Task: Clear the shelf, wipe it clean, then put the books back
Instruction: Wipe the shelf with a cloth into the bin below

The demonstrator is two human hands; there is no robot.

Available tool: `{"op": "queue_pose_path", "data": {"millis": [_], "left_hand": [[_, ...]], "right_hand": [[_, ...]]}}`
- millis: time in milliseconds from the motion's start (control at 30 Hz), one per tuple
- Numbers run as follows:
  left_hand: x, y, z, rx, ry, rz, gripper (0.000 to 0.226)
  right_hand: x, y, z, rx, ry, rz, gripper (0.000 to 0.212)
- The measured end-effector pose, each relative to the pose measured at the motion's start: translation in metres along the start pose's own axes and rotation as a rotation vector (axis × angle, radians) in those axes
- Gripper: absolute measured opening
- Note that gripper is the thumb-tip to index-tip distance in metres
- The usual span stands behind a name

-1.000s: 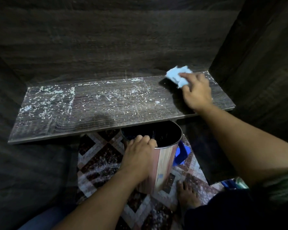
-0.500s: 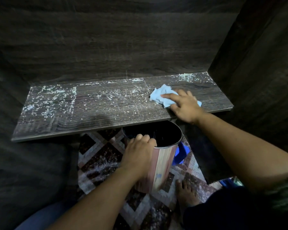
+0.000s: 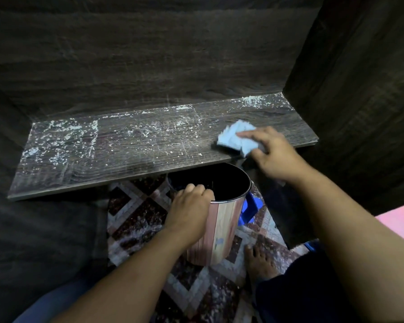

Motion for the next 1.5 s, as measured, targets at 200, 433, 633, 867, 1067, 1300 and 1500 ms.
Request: {"op": "queue_pose_path", "data": {"millis": [200, 433, 633, 867, 1067, 1300, 1500], "left_hand": [[0.0, -0.002, 0.005, 0.006, -0.012, -0.004, 0.03], [-0.009, -0.014, 0.005, -0.005, -0.015, -0.022, 0.03], [-0.014, -0.018, -0.001, -0.013, -0.032, -0.019, 0.026], [-0.008, -0.017, 0.0, 0.006, -0.023, -0.029, 0.032], [0.003, -0.009, 0.005, 0.004, -0.025, -0.032, 0.034], [0.018, 0.01, 0.008, -0.043, 0.025, -0.014, 0.029], [0.025, 0.013, 0.01, -0.063, 0.043, -0.007, 0.032]], "right_hand": [[0.026, -0.001, 0.02, -0.105, -0.047, 0.034, 0.052], [0.028, -0.028, 0.048, -0.258, -0.21, -0.093, 0.049], [0.026, -0.037, 0.035, -0.104, -0.346, -0.188, 0.042], [0.034, -0.005, 0.017, -0.196, -0.047, 0.01, 0.049], [0.026, -0.02, 0.03, 0.025, -0.302, -0.03, 0.034], [0.037, 0.087, -0.039, -0.241, 0.185, 0.363, 0.049], [0.031, 0.104, -0.017, -0.33, 0.076, 0.365, 0.056]]}}
Point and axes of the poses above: each hand's wrist, its own x-axis towards the middle knuckle, its own z-axis out of the palm, y = z × x, the point moved 8 cm from there along x, towards the middle knuckle, and after that the axes turned 8 degrees about -x, right-handed, at the moved point
